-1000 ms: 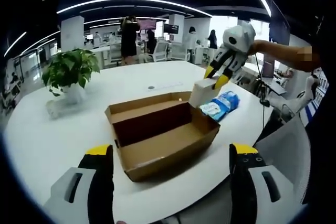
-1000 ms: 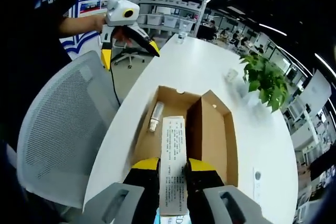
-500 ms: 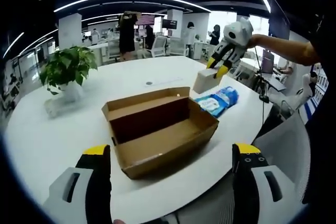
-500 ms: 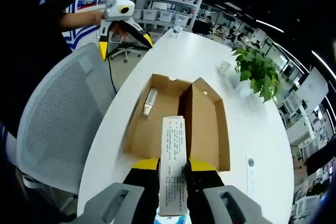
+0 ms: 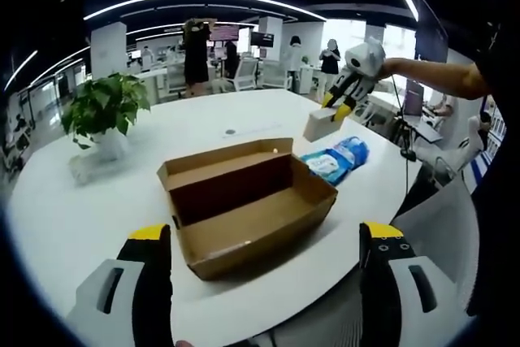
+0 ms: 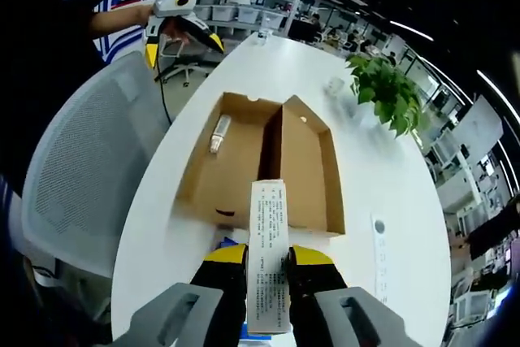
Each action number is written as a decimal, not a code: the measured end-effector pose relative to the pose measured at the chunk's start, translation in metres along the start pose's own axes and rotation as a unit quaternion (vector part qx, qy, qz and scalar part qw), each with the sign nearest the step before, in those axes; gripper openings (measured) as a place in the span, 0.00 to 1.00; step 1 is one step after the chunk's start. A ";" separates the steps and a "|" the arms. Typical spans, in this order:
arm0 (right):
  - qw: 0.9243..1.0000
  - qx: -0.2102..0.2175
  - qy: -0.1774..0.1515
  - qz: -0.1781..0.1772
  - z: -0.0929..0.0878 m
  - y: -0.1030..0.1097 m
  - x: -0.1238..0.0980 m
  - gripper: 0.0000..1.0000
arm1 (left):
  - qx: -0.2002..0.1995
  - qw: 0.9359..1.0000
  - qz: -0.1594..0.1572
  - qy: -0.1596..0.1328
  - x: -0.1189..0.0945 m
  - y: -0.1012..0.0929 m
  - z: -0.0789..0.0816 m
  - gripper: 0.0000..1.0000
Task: Operate the shoe box by opening the lid, removing the specified soft item, and placing it in the target area until the item is outside and the box remains undamaged.
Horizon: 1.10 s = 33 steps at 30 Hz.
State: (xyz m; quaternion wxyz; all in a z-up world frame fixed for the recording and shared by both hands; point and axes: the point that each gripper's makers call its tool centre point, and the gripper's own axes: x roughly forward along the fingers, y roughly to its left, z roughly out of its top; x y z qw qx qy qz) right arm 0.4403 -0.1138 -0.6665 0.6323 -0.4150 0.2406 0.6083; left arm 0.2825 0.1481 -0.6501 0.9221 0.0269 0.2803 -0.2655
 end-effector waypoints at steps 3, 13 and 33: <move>1.000 0.002 0.008 -0.004 -0.010 -0.003 -0.002 0.15 | 0.002 1.000 0.000 0.001 0.000 0.000 0.000 1.00; 0.999 0.012 0.031 -0.021 -0.049 -0.017 -0.010 0.15 | 0.008 1.000 0.003 0.003 0.001 -0.001 -0.003 1.00; 0.996 0.023 0.074 -0.035 -0.107 -0.034 -0.007 0.15 | 0.009 1.000 0.017 0.005 0.002 0.002 -0.005 1.00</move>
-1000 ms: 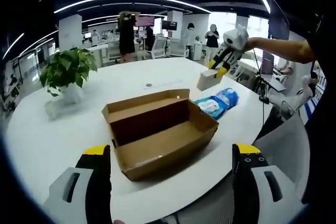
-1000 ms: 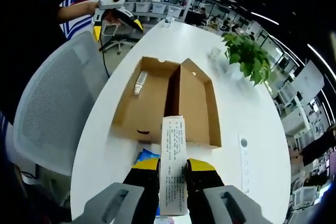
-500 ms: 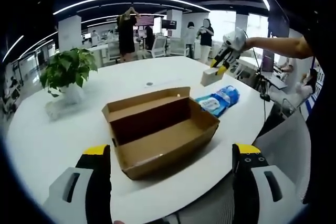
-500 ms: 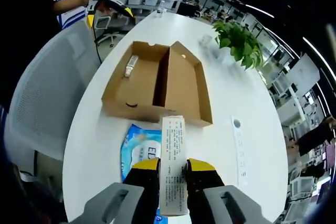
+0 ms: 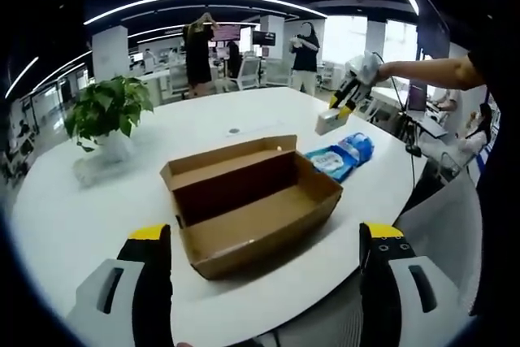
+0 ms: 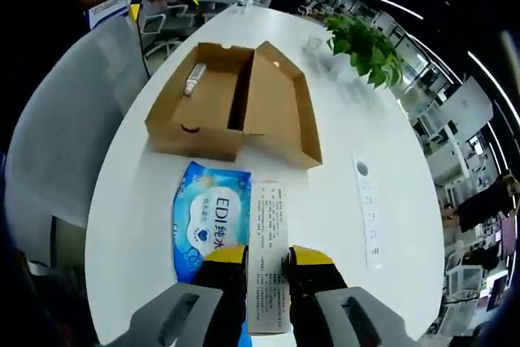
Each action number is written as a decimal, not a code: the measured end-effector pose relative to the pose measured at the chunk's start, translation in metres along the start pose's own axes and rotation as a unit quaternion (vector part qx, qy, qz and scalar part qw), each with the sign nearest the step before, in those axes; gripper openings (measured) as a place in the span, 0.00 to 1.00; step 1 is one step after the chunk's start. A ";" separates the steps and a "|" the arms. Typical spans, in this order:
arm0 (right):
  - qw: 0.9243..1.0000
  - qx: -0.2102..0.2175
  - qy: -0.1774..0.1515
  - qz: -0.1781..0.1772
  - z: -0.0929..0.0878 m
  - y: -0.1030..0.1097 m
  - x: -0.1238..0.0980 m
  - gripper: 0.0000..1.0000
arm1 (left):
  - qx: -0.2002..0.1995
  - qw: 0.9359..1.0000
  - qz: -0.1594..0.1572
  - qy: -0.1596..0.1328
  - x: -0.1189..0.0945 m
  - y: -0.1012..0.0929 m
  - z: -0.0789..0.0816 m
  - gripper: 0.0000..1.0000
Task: Operate the shoe box by opening the lid, removing the specified soft item, and placing it in the target area until the item is outside and the box remains undamaged.
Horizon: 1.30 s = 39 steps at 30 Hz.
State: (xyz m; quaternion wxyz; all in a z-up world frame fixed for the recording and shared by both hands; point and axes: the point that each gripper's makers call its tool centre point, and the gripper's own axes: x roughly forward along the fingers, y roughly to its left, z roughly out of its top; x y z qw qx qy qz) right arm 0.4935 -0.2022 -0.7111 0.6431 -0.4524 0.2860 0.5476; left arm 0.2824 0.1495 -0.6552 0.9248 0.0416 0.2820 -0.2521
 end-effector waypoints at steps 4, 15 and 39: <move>1.000 0.005 0.008 -0.002 -0.012 -0.003 0.003 0.15 | -0.005 1.000 0.005 0.000 0.001 0.002 -0.001 1.00; 0.999 0.025 0.028 -0.008 -0.048 -0.012 0.011 0.15 | -0.003 1.000 0.007 0.002 0.004 0.002 -0.002 0.99; 0.996 0.018 0.081 0.027 -0.106 -0.011 0.040 0.15 | 0.000 0.999 0.017 0.031 0.008 0.004 -0.012 0.99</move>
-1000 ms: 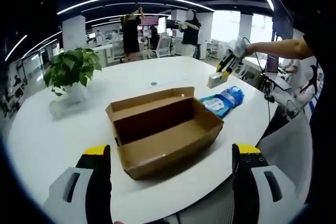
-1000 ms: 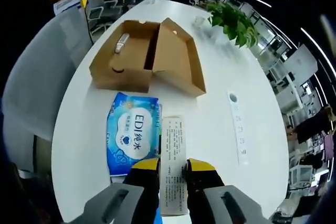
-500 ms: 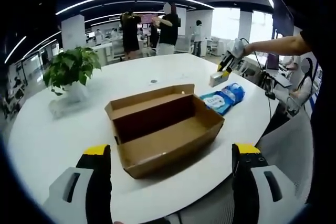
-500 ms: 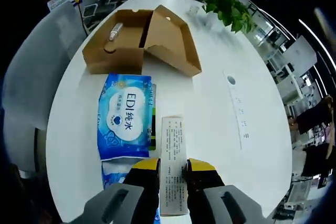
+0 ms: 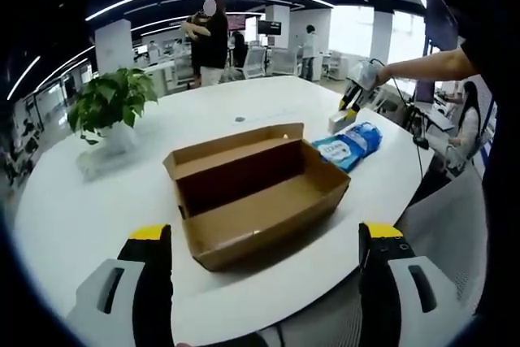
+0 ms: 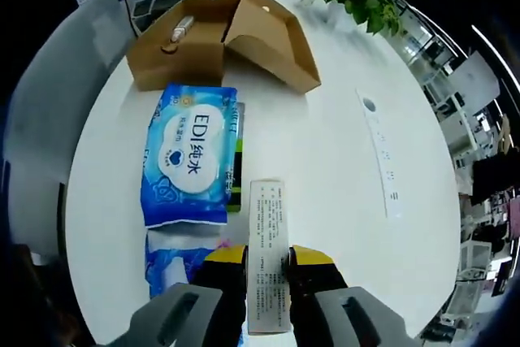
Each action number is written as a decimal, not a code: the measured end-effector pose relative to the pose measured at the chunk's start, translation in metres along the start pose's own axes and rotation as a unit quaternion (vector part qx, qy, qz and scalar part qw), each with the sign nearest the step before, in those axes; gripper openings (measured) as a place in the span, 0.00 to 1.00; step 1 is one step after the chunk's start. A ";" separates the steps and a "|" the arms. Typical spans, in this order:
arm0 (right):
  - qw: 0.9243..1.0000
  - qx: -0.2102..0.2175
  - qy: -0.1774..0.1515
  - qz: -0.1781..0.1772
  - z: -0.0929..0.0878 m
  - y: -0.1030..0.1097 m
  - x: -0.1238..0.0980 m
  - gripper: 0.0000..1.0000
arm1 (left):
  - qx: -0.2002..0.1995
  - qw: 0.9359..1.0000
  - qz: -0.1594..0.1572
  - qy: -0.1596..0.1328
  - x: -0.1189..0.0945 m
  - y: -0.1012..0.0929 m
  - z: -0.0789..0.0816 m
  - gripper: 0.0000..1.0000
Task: Operate the shoe box by opening the lid, removing the specified soft item, and placing it in the target area until the item is outside and the box remains undamaged.
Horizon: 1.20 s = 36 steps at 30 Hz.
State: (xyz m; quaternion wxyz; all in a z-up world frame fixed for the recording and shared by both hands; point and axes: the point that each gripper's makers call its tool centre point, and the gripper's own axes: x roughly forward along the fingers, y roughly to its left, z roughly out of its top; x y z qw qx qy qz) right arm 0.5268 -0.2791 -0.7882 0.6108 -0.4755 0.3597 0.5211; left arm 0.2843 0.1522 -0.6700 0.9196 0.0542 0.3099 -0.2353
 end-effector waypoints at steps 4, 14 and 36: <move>1.000 0.003 0.007 0.006 -0.004 0.002 0.004 0.15 | -0.003 1.000 0.001 0.004 0.001 0.001 -0.003 0.99; 0.999 -0.005 0.044 0.013 -0.026 0.003 0.014 0.15 | -0.001 1.000 0.001 0.009 0.000 0.000 -0.004 0.99; 0.998 -0.007 0.056 0.014 -0.047 0.007 0.015 0.16 | 0.002 1.000 0.001 0.023 0.002 -0.004 -0.009 0.99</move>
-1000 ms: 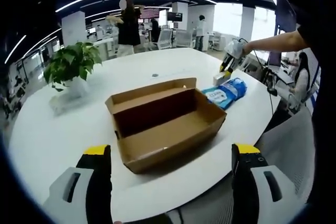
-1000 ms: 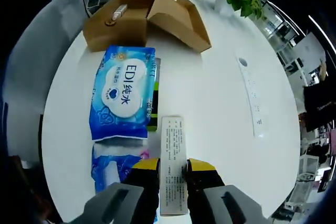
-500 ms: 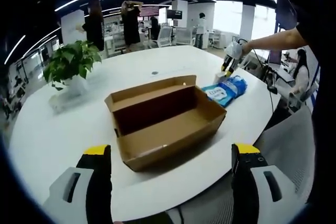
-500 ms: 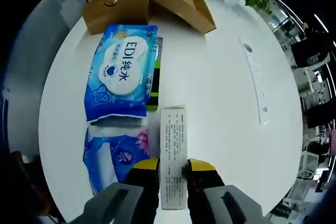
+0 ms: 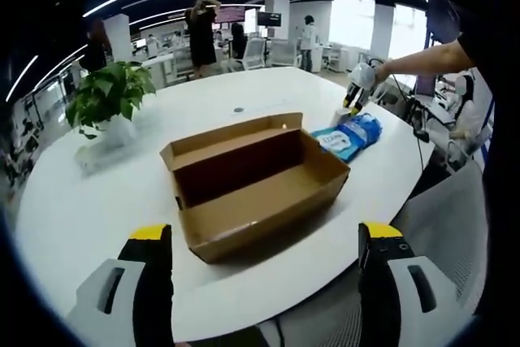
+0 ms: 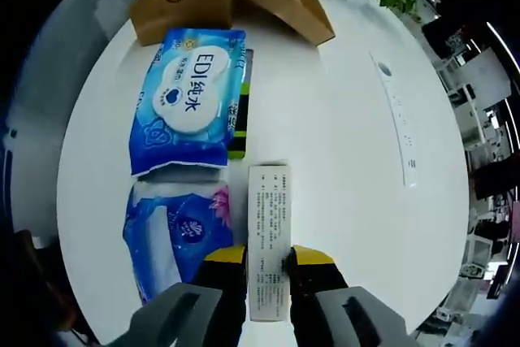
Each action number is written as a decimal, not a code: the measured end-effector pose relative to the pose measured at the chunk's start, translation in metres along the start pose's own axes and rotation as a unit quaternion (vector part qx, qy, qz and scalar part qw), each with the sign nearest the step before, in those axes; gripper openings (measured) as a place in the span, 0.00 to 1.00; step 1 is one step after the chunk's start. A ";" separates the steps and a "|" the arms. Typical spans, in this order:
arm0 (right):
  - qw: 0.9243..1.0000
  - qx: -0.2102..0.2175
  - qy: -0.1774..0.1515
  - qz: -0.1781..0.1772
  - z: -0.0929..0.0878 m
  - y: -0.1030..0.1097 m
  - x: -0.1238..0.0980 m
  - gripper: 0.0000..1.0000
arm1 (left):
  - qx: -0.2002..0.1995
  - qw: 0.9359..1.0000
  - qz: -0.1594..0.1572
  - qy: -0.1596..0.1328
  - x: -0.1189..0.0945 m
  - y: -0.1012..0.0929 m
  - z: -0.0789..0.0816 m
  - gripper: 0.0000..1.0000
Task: Operate the shoe box by opening the lid, removing the specified soft item, and placing it in the target area until the item is outside and the box remains undamaged.
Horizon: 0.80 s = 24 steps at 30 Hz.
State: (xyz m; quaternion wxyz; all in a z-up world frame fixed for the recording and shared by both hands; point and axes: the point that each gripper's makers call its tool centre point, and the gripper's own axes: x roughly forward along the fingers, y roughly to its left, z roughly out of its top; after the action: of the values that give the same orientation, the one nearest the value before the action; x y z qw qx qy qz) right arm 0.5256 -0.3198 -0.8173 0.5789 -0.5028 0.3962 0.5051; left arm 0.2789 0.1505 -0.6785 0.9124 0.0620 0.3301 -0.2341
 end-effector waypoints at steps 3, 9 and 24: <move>1.000 -0.006 0.000 0.005 -0.003 0.002 -0.001 0.16 | 0.001 1.000 -0.002 0.002 0.001 -0.001 0.000 0.99; 1.000 -0.011 0.003 0.002 -0.003 0.001 -0.001 0.16 | 0.002 1.000 -0.004 0.004 0.002 -0.003 -0.001 0.99; 1.000 -0.013 0.005 -0.018 0.003 -0.007 -0.002 0.22 | 0.002 1.000 -0.008 0.011 0.004 -0.002 -0.007 0.98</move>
State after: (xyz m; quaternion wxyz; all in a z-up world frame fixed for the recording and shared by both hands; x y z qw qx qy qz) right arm 0.5325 -0.3174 -0.8137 0.5788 -0.5200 0.3835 0.4975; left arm 0.2765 0.1490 -0.6866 0.9067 0.0639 0.3401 -0.2411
